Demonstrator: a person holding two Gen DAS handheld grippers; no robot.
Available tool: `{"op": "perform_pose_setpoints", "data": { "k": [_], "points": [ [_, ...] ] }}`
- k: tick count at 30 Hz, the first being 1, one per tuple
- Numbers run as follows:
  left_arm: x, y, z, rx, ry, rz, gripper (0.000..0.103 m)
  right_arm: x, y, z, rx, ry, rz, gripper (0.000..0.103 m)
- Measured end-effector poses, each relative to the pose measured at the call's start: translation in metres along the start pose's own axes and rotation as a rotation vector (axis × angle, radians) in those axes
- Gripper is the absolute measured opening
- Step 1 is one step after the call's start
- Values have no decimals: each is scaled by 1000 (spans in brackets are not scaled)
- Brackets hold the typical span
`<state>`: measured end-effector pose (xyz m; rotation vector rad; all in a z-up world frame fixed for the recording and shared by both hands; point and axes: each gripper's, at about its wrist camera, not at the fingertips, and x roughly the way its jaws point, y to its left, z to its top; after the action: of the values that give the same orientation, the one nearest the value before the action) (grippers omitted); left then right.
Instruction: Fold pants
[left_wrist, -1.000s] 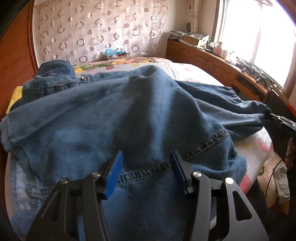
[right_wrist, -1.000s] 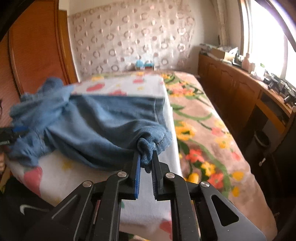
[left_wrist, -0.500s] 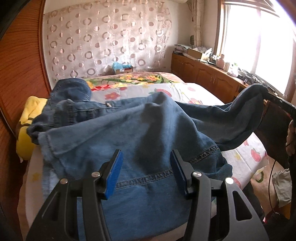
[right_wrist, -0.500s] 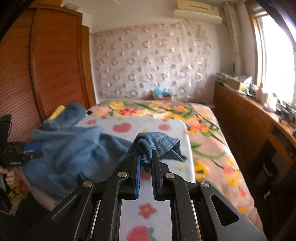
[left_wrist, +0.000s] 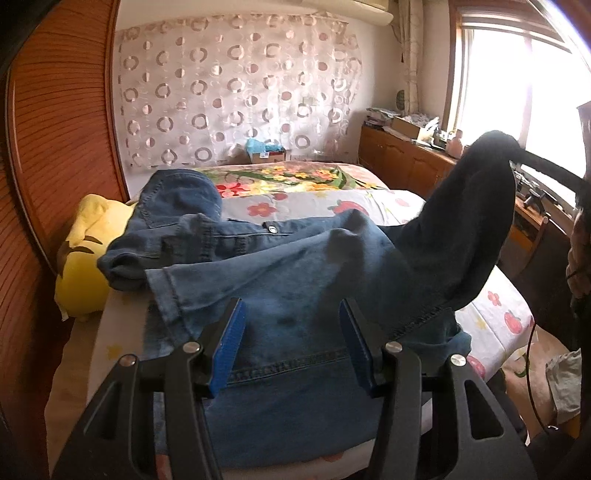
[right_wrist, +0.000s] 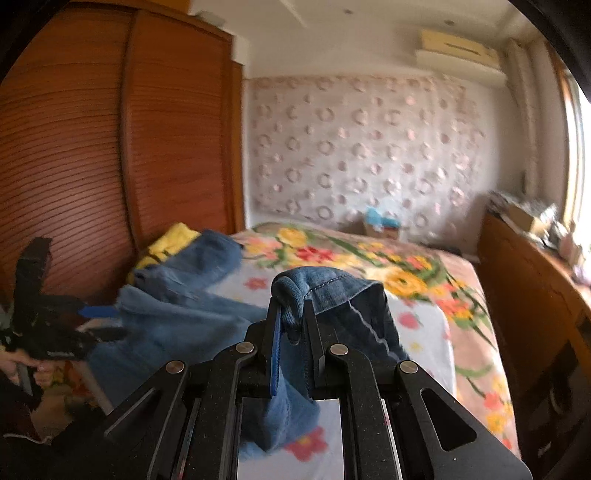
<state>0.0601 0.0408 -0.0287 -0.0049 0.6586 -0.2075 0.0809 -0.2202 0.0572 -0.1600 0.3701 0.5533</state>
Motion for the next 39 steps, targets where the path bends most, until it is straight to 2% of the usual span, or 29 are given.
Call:
{"op": "perform_pose_setpoints", "data": {
  "k": [5, 9, 11, 13, 21, 23, 25, 28, 39],
  "points": [
    [-8, 13, -4, -18, -10, 17, 52, 22, 56, 27, -81, -17, 148, 7],
    [-10, 26, -9, -41, -3, 28, 52, 60, 96, 21, -112, 84, 254, 8],
    [-8, 31, -13, -52, 3, 31, 52, 77, 107, 12, -123, 126, 249, 15],
    [-7, 35, -16, -60, 10, 33, 52, 86, 107, 4, -121, 150, 249, 33],
    [2, 32, -22, -64, 24, -17, 52, 87, 66, -27, -59, 230, 149, 38],
    [6, 23, -24, -54, 33, -41, 52, 87, 57, -37, -54, 257, 104, 43],
    [9, 15, -26, -38, 42, -63, 52, 83, 47, -52, -33, 283, 79, 53],
    [11, 6, -29, -19, 54, -85, 52, 79, 36, -69, -3, 313, 56, 55],
    [27, -20, -45, 57, 125, -129, 52, 69, 30, -109, 113, 390, 101, 55]
  ]
}}
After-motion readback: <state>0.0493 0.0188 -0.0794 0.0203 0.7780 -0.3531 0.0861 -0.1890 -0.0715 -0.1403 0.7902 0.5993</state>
